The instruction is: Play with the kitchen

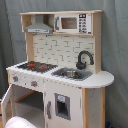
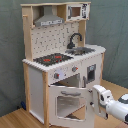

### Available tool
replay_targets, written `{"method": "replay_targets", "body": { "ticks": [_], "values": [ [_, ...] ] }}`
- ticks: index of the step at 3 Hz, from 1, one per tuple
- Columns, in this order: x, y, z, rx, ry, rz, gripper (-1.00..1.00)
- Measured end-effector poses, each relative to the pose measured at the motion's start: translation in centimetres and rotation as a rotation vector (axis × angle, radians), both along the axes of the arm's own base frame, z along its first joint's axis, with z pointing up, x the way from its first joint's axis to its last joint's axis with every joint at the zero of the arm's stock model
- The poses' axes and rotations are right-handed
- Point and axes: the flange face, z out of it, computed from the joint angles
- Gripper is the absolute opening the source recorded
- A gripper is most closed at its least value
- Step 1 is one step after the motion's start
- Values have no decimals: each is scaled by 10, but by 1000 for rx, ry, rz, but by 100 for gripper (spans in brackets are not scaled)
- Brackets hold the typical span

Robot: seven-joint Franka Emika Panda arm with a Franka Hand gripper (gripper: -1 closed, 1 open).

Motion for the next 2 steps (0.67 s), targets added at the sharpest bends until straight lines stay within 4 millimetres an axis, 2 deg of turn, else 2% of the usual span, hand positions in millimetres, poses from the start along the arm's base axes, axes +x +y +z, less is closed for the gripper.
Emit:
{"method": "replay_targets", "body": {
  "ticks": [1,2],
  "values": [
    [23,-32,3,-10,-13,-39,100],
    [65,-55,4,-43,-24,-112,100]
  ]
}}
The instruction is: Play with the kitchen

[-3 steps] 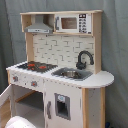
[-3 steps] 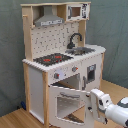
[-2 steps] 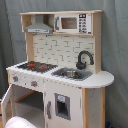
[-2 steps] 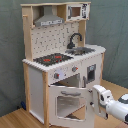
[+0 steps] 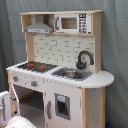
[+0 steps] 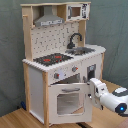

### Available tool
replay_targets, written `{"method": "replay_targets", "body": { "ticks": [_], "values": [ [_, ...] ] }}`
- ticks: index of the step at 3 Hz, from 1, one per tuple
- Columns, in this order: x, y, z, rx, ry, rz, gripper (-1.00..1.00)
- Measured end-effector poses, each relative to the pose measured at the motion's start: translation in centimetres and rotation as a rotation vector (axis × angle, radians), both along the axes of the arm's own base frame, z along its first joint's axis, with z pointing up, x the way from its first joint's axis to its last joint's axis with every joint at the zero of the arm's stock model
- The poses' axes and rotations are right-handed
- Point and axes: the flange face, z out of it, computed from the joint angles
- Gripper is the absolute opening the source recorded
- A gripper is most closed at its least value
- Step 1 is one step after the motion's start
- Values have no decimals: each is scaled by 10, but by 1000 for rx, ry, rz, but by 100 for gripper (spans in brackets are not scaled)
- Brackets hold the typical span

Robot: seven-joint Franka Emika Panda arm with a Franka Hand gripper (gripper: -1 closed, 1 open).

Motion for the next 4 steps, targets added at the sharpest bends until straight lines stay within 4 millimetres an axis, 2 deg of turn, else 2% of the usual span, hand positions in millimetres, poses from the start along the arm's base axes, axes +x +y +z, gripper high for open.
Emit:
{"method": "replay_targets", "body": {
  "ticks": [2,3,4],
  "values": [
    [56,-19,-4,-51,9,-24,100],
    [76,-30,-25,-96,40,-22,100],
    [101,-39,-26,-92,57,-28,100]
  ]
}}
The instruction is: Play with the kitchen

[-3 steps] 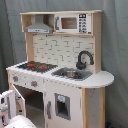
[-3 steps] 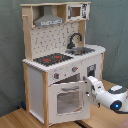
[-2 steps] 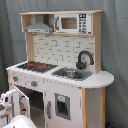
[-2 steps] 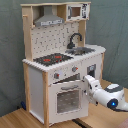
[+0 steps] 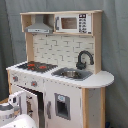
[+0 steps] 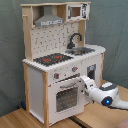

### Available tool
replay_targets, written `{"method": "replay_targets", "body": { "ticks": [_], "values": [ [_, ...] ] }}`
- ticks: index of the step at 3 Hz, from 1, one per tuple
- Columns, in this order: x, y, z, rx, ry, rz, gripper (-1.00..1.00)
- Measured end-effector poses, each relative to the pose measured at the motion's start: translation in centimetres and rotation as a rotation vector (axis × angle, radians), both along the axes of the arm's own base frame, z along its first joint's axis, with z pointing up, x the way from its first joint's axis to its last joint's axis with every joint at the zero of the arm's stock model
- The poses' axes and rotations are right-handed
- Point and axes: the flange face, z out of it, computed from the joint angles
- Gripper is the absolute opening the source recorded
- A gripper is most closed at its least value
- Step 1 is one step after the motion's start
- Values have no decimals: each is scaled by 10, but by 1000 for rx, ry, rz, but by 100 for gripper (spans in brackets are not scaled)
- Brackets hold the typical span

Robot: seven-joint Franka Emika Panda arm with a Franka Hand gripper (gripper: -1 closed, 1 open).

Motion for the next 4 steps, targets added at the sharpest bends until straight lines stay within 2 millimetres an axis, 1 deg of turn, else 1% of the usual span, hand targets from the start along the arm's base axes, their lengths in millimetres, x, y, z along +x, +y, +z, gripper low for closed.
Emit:
{"method": "replay_targets", "body": {
  "ticks": [1,2,3,4],
  "values": [
    [23,6,3,11,12,7,100],
    [-16,34,18,33,2,96,100],
    [-48,41,22,17,-9,134,100],
    [-76,43,35,-6,-28,167,100]
  ]
}}
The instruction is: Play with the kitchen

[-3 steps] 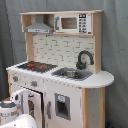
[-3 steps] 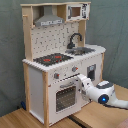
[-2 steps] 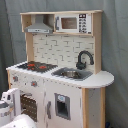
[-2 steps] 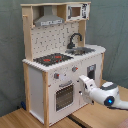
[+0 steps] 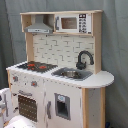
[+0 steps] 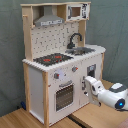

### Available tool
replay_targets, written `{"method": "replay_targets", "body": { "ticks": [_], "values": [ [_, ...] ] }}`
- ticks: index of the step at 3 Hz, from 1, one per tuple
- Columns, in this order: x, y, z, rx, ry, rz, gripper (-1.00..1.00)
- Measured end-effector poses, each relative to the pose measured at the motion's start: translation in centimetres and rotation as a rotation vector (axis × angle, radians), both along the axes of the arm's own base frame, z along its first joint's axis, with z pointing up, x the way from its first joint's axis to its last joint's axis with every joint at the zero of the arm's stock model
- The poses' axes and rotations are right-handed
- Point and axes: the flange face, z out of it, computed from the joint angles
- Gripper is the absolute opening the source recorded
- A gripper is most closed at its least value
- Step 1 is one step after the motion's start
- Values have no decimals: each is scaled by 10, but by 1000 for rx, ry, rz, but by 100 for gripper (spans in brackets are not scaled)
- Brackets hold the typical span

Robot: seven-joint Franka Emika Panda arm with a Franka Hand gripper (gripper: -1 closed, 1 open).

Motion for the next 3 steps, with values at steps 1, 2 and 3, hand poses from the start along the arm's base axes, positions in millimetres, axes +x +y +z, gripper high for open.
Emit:
{"method": "replay_targets", "body": {
  "ticks": [1,2,3],
  "values": [
    [-18,-5,17,-28,-21,23,100],
    [-24,-16,37,-79,-43,29,100],
    [-19,-27,50,-163,-62,26,100]
  ]
}}
